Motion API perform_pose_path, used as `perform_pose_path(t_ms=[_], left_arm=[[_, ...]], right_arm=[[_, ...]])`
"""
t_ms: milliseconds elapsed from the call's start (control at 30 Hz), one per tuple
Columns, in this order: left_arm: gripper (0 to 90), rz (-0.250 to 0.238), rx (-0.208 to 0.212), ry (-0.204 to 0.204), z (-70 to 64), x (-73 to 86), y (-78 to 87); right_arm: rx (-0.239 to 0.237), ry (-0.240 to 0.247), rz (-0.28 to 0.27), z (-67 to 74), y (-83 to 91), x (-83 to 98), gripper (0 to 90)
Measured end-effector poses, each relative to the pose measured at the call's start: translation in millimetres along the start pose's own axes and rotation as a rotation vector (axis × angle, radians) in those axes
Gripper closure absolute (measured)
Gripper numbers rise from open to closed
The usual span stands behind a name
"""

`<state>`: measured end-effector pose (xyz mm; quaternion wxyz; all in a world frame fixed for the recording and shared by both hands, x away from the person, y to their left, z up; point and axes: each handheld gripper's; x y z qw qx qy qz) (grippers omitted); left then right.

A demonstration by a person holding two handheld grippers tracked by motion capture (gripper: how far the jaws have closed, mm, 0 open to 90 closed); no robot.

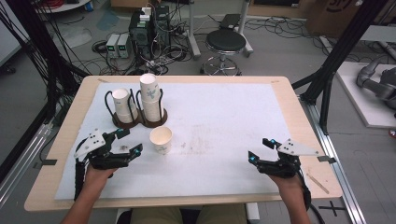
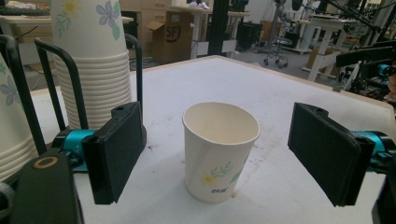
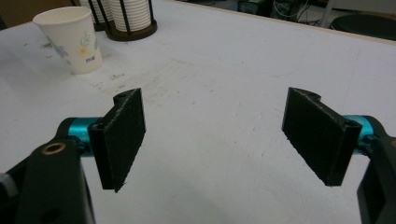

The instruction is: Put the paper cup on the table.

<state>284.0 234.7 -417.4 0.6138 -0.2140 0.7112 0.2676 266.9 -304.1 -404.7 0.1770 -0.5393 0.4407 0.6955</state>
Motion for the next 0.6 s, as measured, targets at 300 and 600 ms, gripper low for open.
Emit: perform_pose_path(t_ms=[300, 600], left_arm=[[18.3, -0.003, -0.007, 0.005, 1.3, 0.4, 0.8], [18.3, -0.003, -0.015, 0.015, 3.7, 1.7, 0.8]], right_arm=[[-0.001, 0.003, 0.005, -0.3, -1.4, 0.5, 22.1], [-0.005, 0.003, 0.009, -1.4, -3.2, 0.7, 22.1]])
Point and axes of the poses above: each handheld gripper's, and its own axes: y roughly backward along the jaws, x roughly out of its underside, z roughly to its left, and after that the axes turned 2 degrees about x, right-handed
